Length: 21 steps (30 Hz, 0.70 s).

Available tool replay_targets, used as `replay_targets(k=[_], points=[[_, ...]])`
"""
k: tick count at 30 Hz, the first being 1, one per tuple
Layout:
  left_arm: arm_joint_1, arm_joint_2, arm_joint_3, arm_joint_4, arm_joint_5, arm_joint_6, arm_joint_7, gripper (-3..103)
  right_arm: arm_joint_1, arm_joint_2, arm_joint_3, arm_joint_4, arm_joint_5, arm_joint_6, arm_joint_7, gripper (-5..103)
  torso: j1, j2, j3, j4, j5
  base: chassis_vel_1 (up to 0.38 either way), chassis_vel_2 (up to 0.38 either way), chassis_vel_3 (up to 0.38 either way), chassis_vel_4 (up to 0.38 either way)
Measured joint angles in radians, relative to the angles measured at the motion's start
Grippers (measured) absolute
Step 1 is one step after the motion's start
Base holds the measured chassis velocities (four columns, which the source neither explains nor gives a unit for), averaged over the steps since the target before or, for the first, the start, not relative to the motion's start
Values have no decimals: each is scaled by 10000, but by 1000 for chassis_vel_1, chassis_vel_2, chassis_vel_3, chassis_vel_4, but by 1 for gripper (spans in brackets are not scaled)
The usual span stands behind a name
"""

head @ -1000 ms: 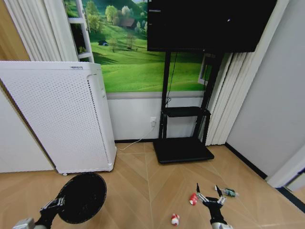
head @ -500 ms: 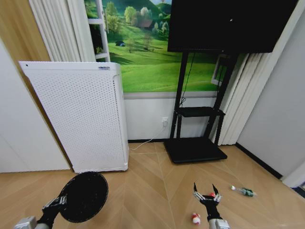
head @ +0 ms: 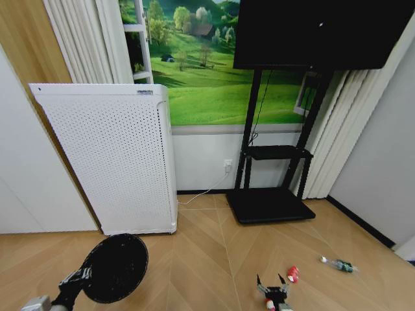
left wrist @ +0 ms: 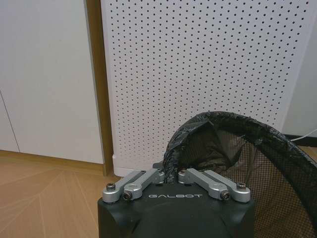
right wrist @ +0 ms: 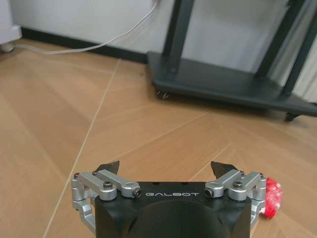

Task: Pick up the trash bin and place the garbage on the floor into it.

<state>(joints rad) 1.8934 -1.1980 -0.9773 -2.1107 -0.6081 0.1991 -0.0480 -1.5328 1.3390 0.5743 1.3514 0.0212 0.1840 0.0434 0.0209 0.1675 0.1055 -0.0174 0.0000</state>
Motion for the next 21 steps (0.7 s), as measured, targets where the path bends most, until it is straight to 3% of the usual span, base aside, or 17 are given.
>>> replay_targets(k=[7,21], points=[[-33,-21,106,45,39,-22,-21,7,349,-372,-68,-978,-608,-46,-527,100,0,0,0,-3,1,0,0,0,0],[-26,-21,105,155,36,-59,-31,7,1118,-592,-295,-2502,-646,-675,-874,100,0,0,0,-3,1,0,0,0,0]])
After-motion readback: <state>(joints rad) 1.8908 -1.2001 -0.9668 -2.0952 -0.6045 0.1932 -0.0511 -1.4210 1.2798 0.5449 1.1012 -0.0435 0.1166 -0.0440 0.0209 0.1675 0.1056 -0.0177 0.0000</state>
